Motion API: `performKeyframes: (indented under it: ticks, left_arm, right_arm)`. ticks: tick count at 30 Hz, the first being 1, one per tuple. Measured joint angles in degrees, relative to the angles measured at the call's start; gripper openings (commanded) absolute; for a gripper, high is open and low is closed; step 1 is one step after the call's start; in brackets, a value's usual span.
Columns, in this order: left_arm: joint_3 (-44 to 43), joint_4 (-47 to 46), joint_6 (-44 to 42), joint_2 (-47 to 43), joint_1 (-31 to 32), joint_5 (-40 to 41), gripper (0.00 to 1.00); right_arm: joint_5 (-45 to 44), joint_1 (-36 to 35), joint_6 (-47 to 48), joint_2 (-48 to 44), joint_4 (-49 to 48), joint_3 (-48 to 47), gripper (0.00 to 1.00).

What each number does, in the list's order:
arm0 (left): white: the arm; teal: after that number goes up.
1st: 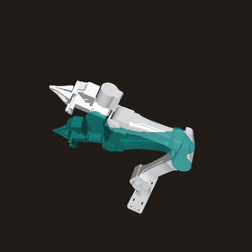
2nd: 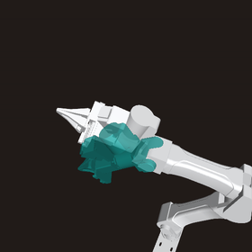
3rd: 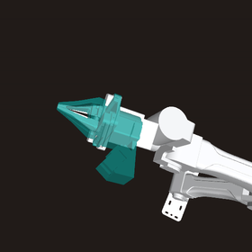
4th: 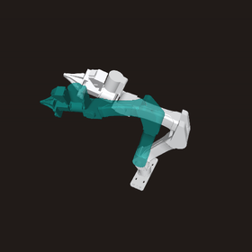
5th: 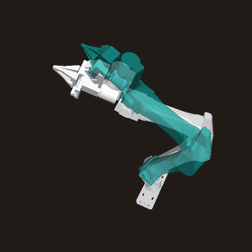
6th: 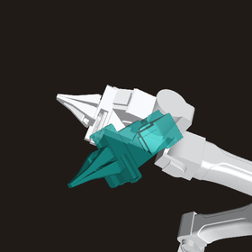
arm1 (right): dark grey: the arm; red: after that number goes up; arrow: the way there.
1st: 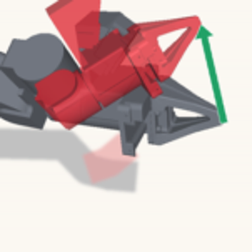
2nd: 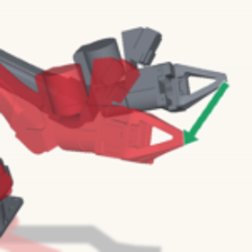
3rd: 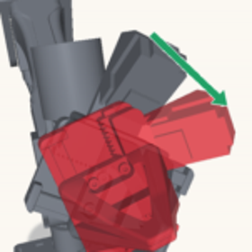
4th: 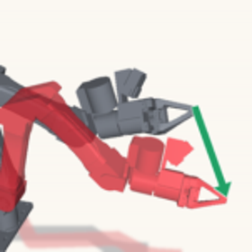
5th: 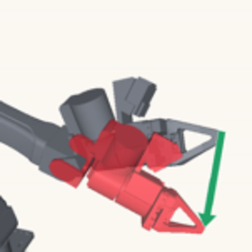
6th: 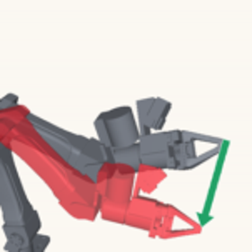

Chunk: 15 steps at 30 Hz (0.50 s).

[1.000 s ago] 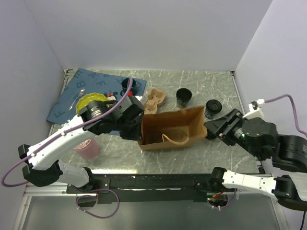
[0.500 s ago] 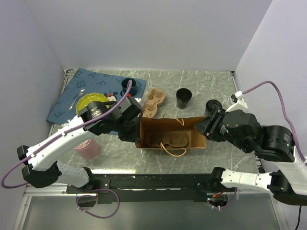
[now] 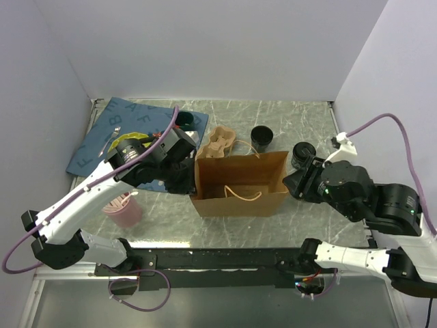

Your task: Pack the takeout coffee

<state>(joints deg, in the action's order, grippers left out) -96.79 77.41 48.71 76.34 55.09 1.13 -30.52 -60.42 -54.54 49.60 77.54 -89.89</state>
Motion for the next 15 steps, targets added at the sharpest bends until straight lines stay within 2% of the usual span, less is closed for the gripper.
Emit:
performKeyframes:
  ticks: [9, 11, 12, 13, 15]
  left_arm:
    - [-0.5, 0.0, 0.0, 0.1, -0.6, -0.6, 0.11]
    - [-0.5, 0.0, 0.0, 0.1, -0.6, -0.8, 0.13]
    - [-0.5, 0.0, 0.0, 0.1, -0.7, -0.9, 0.15]
    - [-0.5, 0.0, -0.1, 0.1, -0.7, -0.9, 0.15]
    - [-0.5, 0.0, -0.2, 0.1, -0.7, -0.9, 0.18]
  right_arm:
    - [1.4, 0.1, -0.3, 1.3, 0.5, 7.0, 0.51]
    - [1.0, 0.3, -0.5, 2.4, 0.5, 6.4, 0.45]
    - [0.9, 0.7, -0.4, 3.1, 0.5, 6.0, 0.38]
    - [0.9, 1.1, -0.2, 3.9, 0.5, 5.6, 0.22]
    - [0.8, 2.0, 0.1, 5.0, 0.3, 5.5, 0.07]
